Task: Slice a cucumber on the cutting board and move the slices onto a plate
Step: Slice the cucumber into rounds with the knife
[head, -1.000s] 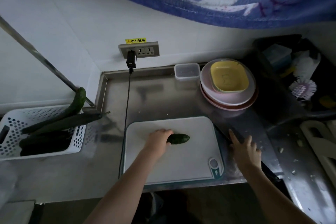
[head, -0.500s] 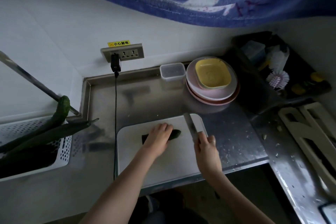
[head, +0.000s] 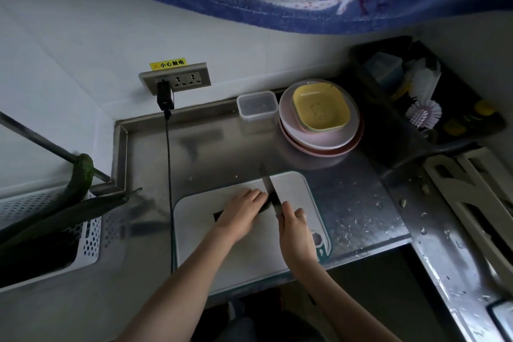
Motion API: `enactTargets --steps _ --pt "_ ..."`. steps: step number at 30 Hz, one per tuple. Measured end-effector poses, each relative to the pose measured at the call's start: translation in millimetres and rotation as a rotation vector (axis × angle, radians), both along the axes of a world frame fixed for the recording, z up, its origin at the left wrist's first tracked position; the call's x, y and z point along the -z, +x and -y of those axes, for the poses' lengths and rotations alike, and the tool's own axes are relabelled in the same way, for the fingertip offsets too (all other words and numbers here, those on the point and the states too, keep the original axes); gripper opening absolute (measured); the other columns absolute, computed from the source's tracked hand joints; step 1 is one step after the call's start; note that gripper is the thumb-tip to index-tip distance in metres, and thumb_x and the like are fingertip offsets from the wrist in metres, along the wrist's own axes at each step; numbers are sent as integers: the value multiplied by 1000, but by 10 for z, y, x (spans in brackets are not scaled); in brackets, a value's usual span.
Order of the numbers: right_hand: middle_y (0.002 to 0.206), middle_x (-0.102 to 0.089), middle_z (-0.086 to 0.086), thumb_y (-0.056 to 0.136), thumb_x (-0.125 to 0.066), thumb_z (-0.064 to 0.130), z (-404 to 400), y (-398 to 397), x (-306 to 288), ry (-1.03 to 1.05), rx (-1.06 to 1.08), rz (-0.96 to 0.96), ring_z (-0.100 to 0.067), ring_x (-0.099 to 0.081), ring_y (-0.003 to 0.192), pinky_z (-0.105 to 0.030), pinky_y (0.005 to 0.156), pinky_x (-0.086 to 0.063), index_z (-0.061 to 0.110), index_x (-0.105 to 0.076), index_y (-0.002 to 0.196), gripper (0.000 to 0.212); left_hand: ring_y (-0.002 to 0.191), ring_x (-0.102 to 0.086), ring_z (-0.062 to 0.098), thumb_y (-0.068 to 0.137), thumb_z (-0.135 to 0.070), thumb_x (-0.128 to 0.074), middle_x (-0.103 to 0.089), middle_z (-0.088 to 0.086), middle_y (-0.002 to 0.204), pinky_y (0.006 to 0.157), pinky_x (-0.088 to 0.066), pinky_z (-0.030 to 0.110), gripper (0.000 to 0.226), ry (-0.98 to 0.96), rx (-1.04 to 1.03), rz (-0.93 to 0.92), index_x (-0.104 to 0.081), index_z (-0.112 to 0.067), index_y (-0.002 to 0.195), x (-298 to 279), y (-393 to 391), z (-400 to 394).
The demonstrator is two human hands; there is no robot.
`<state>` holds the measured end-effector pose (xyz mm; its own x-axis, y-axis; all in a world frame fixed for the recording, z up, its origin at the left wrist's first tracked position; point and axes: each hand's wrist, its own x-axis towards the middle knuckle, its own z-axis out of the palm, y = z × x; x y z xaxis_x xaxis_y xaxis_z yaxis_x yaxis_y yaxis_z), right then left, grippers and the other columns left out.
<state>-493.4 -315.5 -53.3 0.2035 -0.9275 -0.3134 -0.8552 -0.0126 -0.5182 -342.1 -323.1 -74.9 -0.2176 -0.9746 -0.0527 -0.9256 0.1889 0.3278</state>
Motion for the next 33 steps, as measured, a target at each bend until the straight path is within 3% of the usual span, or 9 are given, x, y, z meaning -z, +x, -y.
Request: enactTargets --steps 5,10,16,25,30,33 --pt "100 -52 -12 102 -32 23 42 -4 33 -7 -29 26 -25 -52 67 -39 59 -46 15 -39 110 13 104 -52 27 77 13 -53 -59 8 109 84 -47 40 37 -25 -45 -98 -57 -6 108 1 19 16" --pt "95 -54 -12 101 -32 22 63 -22 99 17 -64 36 -32 -58 76 -41 61 -46 16 -38 110 12 112 -49 23 81 11 -49 -58 9 116 88 -37 28 36 4 -65 -142 -56 -6 113 -38 13 25" --pt "100 -55 -15 96 -31 5 112 -26 178 149 -93 -41 -36 -59 87 -44 73 -47 20 -34 113 23 114 -49 22 83 6 -56 -57 7 119 89 -38 29 34 59 -75 -146 -55 -8 114 -22 41 48" --pt "101 -52 -11 98 -32 10 109 -53 139 113 -83 -109 -33 -60 86 -43 70 -48 25 -32 115 23 117 -45 21 83 1 -59 -53 5 123 91 -37 30 42 96 -144 -163 -50 -12 122 -39 27 38" --pt "93 -53 -4 101 -31 21 134 -134 111 38 20 -10 -17 -52 69 -40 65 -49 21 -39 105 9 112 -50 20 79 -8 -68 -55 3 120 89 -43 31 44 167 -231 -198 -48 -14 117 -32 97 48" --pt "98 -53 -6 101 -32 25 128 -142 90 -16 -56 -40 -19 -54 71 -38 65 -51 23 -39 119 19 106 -56 23 76 -8 -70 -59 7 115 82 -42 27 48 172 -308 -247 -49 -11 119 -65 142 63"
